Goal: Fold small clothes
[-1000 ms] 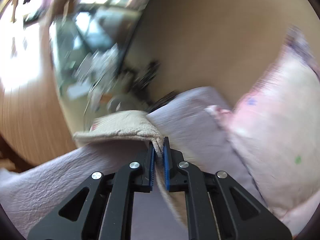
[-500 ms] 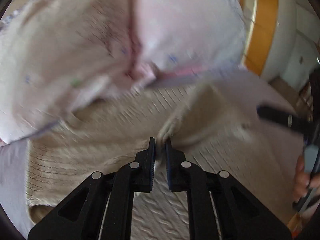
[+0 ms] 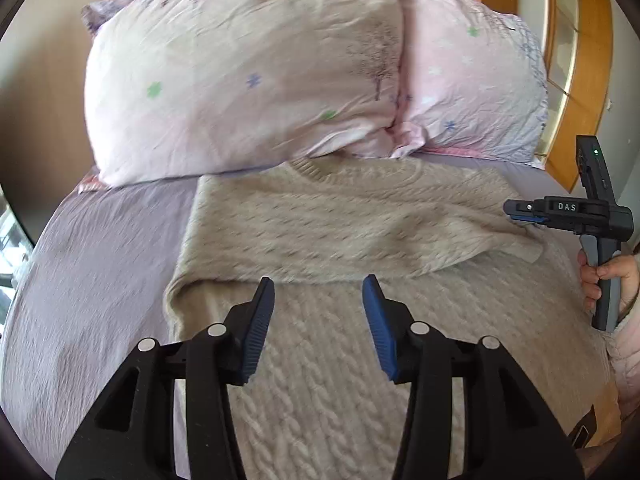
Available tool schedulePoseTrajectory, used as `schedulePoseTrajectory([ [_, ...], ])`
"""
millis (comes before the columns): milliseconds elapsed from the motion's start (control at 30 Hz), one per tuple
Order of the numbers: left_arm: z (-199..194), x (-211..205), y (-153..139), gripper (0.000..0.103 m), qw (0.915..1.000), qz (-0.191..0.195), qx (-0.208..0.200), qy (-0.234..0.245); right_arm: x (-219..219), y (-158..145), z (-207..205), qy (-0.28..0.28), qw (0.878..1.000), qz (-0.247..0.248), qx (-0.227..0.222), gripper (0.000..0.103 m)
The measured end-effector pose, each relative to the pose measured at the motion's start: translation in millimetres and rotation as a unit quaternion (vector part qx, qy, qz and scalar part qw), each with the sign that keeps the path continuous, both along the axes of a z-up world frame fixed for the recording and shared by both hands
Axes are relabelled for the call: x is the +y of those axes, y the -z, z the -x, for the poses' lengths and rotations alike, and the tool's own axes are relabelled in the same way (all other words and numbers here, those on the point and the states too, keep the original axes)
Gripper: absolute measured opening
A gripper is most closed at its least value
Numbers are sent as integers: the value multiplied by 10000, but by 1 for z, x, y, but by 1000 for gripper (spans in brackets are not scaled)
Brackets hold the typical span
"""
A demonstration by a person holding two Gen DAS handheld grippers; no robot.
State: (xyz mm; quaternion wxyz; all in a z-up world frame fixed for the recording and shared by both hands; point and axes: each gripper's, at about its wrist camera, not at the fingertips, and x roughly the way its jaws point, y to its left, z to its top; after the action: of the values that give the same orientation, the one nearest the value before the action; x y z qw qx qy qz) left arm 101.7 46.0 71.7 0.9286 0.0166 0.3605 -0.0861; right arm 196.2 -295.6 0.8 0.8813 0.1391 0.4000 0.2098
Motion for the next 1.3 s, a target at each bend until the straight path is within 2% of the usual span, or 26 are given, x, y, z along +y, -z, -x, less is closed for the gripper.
schedulePoseTrajectory([
  [200,4,13,8,52,9998,203,39,-3,19,-1,22,-364,9960,797,-169,36],
  [233,3,12,9,55,9998,215,35,21,22,2,23,-395,9941,988,-190,25],
  [267,3,11,10,55,9997,220,32,37,24,3,26,-379,9914,1217,-291,18],
  [300,1,9,12,55,9997,243,38,60,28,2,29,-437,9889,1360,-407,5],
  [367,0,9,13,56,9995,293,52,75,30,-2,31,-496,9878,1400,-471,4],
  [400,0,9,13,56,9995,309,53,73,30,-10,33,-441,9865,1441,-640,4],
  [467,0,12,14,56,9995,307,37,34,21,-30,29,-140,9846,1443,-982,4],
  [533,2,16,14,56,9995,316,40,-35,8,-47,11,150,9864,1210,-1098,4],
  [567,2,18,14,57,9995,316,46,-64,6,-50,-1,346,9836,1356,-1139,4],
  [600,3,21,15,57,9994,306,59,-123,7,-48,-12,487,9807,1534,-1109,4],
  [667,7,28,16,57,9992,297,90,-236,6,-34,-37,635,9804,1710,-744,6],
  [700,9,33,17,59,9991,298,106,-295,1,-21,-49,707,9825,1676,-394,9],
  [767,17,44,16,65,9987,300,128,-388,-13,-16,-45,880,9872,1298,-280,18],
  [800,22,49,16,67,9986,295,124,-418,-25,-18,-31,960,9893,1036,-375,34],
  [833,27,57,15,70,9984,288,125,-467,-36,-21,-16,982,9904,838,-495,55],
  [867,31,63,15,70,9982,299,138,-493,-49,-22,1,983,9912,657,-598,61],
  [967,48,86,20,70,9968,588,283,-470,-72,-14,40,925,9944,375,-357,59],
  [1033,59,95,27,70,9948,813,480,-390,-86,0,67,774,9970,85,-20,46],
  [1100,70,97,35,70,9931,918,672,-290,-94,16,92,665,9975,-120,211,39],
  [1233,93,94,50,70,9893,1145,895,-121,-92,37,131,396,9977,-378,391,39],
  [1300,106,93,56,69,9872,1247,992,-101,-89,43,153,312,9981,-413,326,39],
])
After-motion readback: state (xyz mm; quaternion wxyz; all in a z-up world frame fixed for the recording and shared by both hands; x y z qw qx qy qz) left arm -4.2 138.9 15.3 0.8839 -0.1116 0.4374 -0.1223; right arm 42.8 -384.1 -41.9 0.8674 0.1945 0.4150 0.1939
